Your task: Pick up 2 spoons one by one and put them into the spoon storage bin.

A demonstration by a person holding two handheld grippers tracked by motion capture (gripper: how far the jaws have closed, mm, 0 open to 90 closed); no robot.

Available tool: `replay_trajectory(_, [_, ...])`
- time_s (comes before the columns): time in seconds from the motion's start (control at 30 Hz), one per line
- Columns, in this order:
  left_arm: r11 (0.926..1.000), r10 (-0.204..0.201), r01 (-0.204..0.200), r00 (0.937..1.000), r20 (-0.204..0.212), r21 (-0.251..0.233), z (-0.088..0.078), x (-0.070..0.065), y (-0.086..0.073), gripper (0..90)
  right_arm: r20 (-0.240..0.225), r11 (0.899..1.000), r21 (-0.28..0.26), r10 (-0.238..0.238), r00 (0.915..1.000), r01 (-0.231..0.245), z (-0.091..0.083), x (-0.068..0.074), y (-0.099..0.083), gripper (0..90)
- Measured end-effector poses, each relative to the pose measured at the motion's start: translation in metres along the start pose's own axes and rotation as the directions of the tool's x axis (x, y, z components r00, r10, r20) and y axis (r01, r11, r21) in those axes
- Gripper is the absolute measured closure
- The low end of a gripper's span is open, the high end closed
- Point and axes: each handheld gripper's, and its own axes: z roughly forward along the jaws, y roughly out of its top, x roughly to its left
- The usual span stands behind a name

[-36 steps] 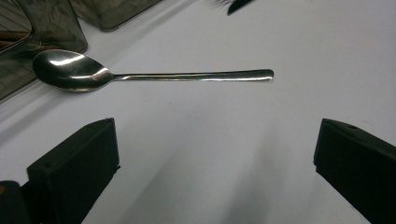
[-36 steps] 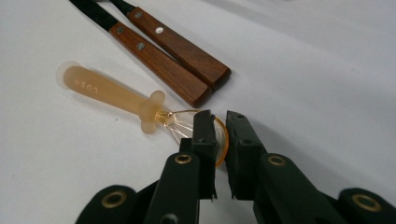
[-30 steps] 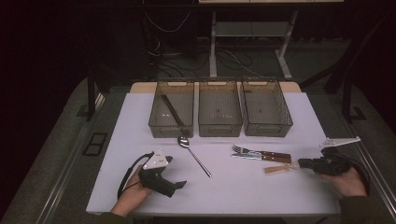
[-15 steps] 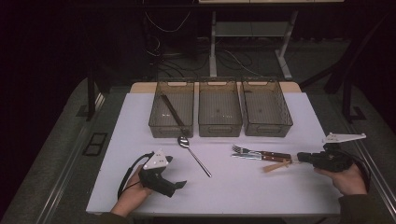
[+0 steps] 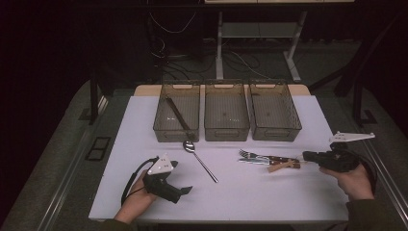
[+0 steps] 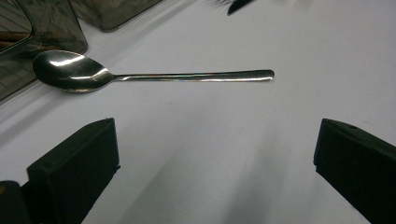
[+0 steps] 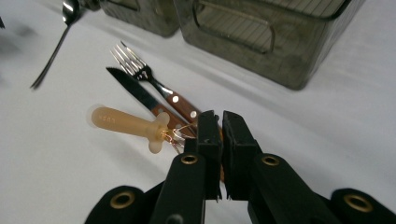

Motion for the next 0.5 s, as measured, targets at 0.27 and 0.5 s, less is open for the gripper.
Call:
replay_trajectory(0.27, [1.0000,0.000,0.000,1.0000,-0.002,-0.001,0.001,0.000,0.000,0.0,0.000,1.000,-0.027,0.015,0.9999,-0.015,0.001,0.002,0.010,86.8])
replay_trajectory(0.5, [0.9999,-0.004,0.004,1.0000,0.002,-0.010,0.001,-0.001,0.001,0.0,0.005,0.999,-0.052,0.014,0.9999,-0.014,0.004,0.007,0.023,86.8])
